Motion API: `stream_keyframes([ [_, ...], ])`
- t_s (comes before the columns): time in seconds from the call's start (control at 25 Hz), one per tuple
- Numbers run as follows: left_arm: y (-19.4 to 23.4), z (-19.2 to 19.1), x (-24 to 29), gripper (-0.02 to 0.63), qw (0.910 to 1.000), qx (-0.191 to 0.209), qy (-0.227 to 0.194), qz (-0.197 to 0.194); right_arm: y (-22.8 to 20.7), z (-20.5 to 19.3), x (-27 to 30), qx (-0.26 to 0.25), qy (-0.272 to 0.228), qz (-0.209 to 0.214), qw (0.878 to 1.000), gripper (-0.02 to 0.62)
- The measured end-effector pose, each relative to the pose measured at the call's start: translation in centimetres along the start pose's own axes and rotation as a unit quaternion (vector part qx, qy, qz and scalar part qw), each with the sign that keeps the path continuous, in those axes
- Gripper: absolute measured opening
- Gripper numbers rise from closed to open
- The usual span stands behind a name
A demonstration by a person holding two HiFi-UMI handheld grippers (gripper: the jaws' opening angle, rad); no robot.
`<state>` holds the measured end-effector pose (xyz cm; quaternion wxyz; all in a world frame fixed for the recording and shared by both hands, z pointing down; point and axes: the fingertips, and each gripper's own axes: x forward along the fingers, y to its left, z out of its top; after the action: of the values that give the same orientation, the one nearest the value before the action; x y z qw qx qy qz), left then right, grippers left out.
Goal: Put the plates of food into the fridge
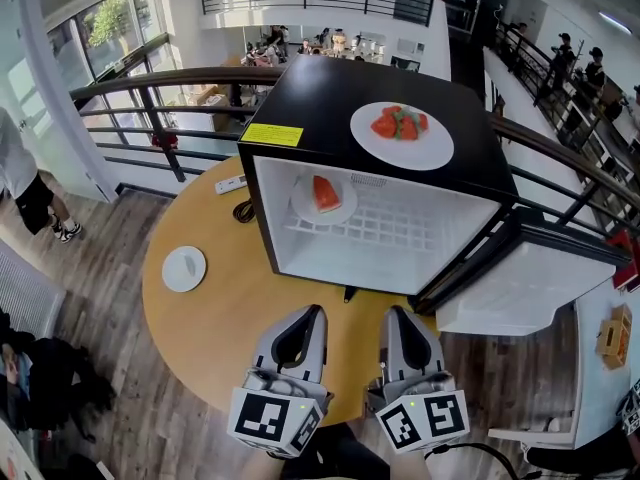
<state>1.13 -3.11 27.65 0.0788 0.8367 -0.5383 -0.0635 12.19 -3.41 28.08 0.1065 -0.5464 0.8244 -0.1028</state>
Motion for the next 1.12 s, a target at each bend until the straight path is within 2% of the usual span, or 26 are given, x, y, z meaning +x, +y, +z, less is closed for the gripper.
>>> stream_keyframes([
  [0.2,0.2,0.4,-0.9,0.008,0.9998,0.013,-0.003,0.013,0.9,0.1,-0.2,-0.001,-0.001,0.014,1.0,0.012],
  [0.36,0.8,0.6,-1.8,0.008,0.9995,0.009,-0.007,0.028,2.1,0.1,-0.1,0.001,0.001,0.032,0.999,0.012],
  [0.68,4.3,0.6,-5.5,0.008,0.9954,-0.011,-0.004,0.095,5.6,-1.1,0.7,0.021,0.019,0.09,0.996,0.012],
  [0.88,8.5,0.3,-10.4,0.008,0.9844,-0.026,-0.007,0.174,9.5,-2.9,2.0,0.047,0.043,0.155,0.986,0.012],
  [1.12,12.7,-0.3,-16.8,0.008,0.9629,-0.028,-0.004,0.268,13.7,-5.1,3.5,0.061,0.075,0.22,0.971,0.012],
])
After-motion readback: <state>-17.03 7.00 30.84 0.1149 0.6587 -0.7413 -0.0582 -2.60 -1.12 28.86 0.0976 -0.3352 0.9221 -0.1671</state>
